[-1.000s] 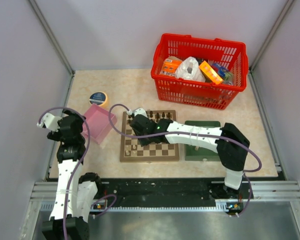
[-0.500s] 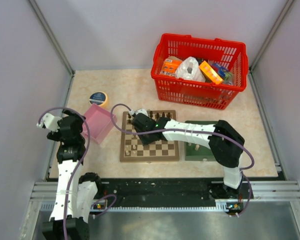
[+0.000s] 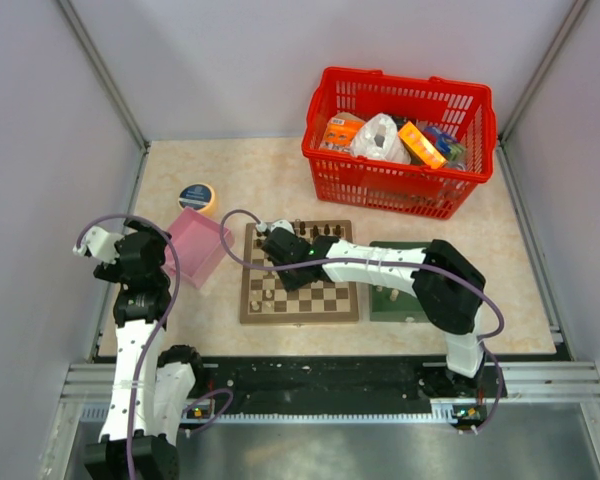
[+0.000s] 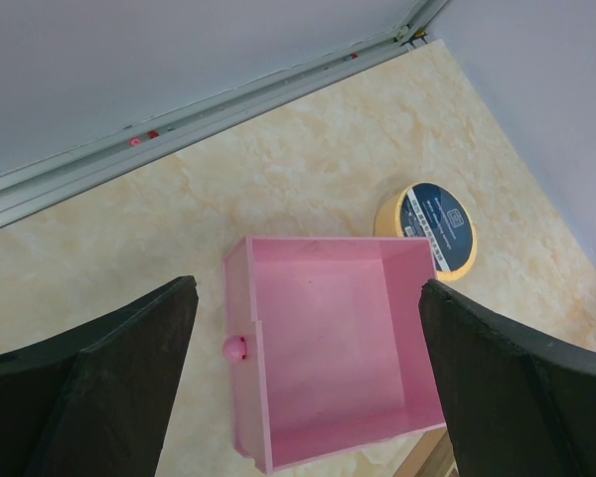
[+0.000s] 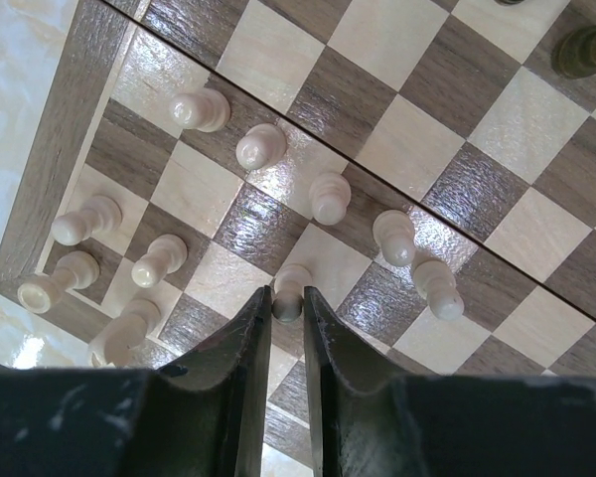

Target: Set up the chess pieces on the board

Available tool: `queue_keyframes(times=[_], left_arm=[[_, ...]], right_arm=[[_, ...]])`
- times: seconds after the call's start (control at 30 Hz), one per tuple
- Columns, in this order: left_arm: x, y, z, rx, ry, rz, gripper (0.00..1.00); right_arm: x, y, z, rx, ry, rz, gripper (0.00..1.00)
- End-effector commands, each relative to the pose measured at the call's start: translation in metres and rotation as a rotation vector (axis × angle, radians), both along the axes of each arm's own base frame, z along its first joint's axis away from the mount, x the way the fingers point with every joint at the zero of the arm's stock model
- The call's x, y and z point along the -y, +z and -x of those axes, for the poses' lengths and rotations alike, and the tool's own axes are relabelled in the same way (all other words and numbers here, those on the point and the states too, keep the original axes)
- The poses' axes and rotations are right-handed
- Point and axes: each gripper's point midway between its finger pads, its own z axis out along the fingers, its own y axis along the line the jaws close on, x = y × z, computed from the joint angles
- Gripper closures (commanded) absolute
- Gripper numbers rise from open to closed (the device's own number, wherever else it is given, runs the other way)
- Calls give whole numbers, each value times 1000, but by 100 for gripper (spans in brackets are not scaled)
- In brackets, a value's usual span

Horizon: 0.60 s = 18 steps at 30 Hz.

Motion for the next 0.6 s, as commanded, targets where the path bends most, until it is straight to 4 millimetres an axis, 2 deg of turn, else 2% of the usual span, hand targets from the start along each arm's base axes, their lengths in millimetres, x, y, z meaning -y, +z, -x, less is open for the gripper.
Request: queue_keyframes(times=[0.0,0.27,0.57], left_arm=[[-3,11,-2,34,6,-14,1],[-3,8,-2,28,4,-11,1],[-3,6,-2,23,5,-11,1]], right_arm=[[-12,7,-7,12,2,-40,81],[-19,7,0,-1,31,-47,86],[-27,9,8,13,53,-48,87]])
